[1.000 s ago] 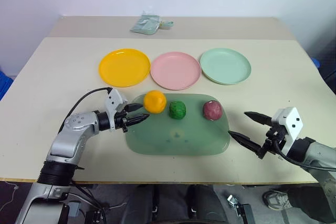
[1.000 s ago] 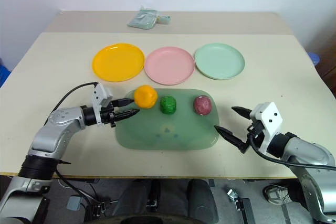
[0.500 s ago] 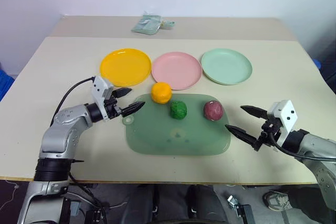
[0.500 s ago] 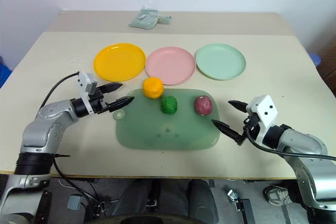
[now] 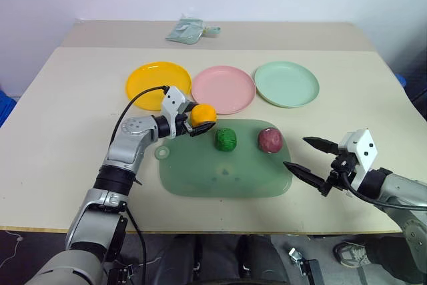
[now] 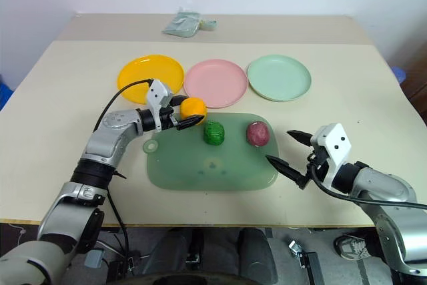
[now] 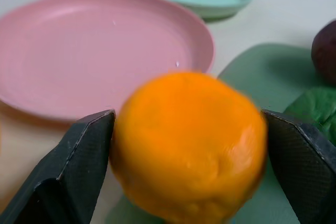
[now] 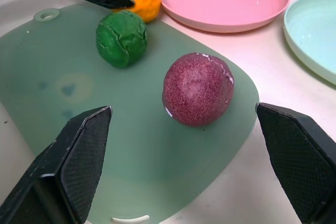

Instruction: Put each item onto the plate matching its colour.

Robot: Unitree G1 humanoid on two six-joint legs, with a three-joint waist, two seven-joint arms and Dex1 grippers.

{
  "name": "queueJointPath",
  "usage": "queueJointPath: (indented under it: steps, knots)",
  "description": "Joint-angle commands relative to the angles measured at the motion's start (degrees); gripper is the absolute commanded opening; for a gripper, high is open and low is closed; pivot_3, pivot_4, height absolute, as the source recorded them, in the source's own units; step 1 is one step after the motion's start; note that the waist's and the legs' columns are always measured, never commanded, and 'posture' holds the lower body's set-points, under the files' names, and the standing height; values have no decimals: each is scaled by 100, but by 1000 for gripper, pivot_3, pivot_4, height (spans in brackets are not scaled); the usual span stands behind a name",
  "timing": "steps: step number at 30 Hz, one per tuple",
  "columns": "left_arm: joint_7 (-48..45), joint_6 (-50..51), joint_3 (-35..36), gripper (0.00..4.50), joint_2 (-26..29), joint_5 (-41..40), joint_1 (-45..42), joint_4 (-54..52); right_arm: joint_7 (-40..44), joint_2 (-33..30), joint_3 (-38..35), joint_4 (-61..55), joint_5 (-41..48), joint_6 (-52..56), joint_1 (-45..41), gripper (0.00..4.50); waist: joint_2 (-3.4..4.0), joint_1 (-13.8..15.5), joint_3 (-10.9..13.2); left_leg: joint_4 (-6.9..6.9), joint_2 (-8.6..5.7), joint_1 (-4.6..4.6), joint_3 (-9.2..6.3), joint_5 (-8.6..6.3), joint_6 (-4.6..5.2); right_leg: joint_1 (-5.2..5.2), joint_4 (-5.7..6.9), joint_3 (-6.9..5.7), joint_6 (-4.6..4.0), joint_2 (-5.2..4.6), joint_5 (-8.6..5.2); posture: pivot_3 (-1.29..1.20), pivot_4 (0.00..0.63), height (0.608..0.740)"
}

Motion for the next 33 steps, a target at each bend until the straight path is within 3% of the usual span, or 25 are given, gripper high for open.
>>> queueJointPath:
  steps: [1, 6, 11, 14, 17, 19, 20, 27, 30, 33]
  knots:
    - [-56, -133, 54, 3236, -22, 31, -130, 40, -4, -8, -194, -201, 81, -79, 42, 4500, 0, 1, 0, 1, 0, 0, 0, -1, 1, 0, 0, 0, 0, 0, 0, 0, 150, 740]
    - [559, -315, 594, 3236, -20, -69, -250, 160, -7, 34, -98, -169, 8, -196, 37, 4500, 0, -6, 0, 4, 0, -1, -1, -2, 3, 1, 1, 0, 0, -1, 0, 0, 150, 740]
    - [2853, -500, 1203, 3236, 44, 558, -788, 914, -1, 16, 18, -134, -3, -241, -90, 4500, -8, 0, 5, 13, 0, -6, -8, -3, 6, 0, 2, -2, 2, -2, 1, 0, 150, 740]
    - [3512, -538, 1417, 3236, 109, 668, -974, 1414, 3, 10, 120, -75, -5, -230, -224, 4500, -8, -6, 4, 14, -1, -6, -5, -6, 9, 0, 2, -2, 6, -2, 3, 0, 150, 740]
    - [3615, -640, 1542, 3236, 108, 627, -1113, 1810, 33, -1, 214, -6, -46, -237, -334, 4500, -9, 10, 4, 15, -2, -6, -4, -6, 10, 0, 2, -4, 7, -3, 3, 0, 150, 740]
    - [3597, -679, 1562, 4262, 127, 621, -1172, 1990, 33, -7, 250, 20, -63, -231, -422, 4500, -11, 22, 6, 20, -2, -10, -5, -6, 10, 0, 2, -7, 7, -3, 4, 0, 150, 740]
    - [3596, -687, 1571, 4469, 145, 617, -1200, 2059, 27, -20, 256, 24, -67, -224, -471, 4500, -12, 24, 6, 22, -2, -11, -5, -6, 10, 1, 2, -8, 10, -3, 5, 0, 150, 740]
    - [3466, -921, 1519, 4469, 350, 689, -1030, 1627, -48, -51, 320, -203, 378, 268, -823, 4500, -15, -10, 8, 25, -2, -13, -5, -6, 9, 1, 1, -8, 13, -3, 7, 0, 150, 740]
    - [3310, -985, 1747, 4469, 530, 471, -667, 884, -244, 32, 663, -472, 382, 441, -1222, 4500, -14, -41, 8, 24, 1, -13, -4, -6, 8, -2, 2, -8, 13, -3, 7, 0, 150, 740]
    - [2323, -940, 1722, 4469, 836, 57, 211, -449, -587, 232, 1481, -543, -11, 617, -1869, 4500, -13, -93, 5, 19, 7, -11, -2, -5, 2, -11, 2, -3, 13, -2, 7, 0, 150, 740]
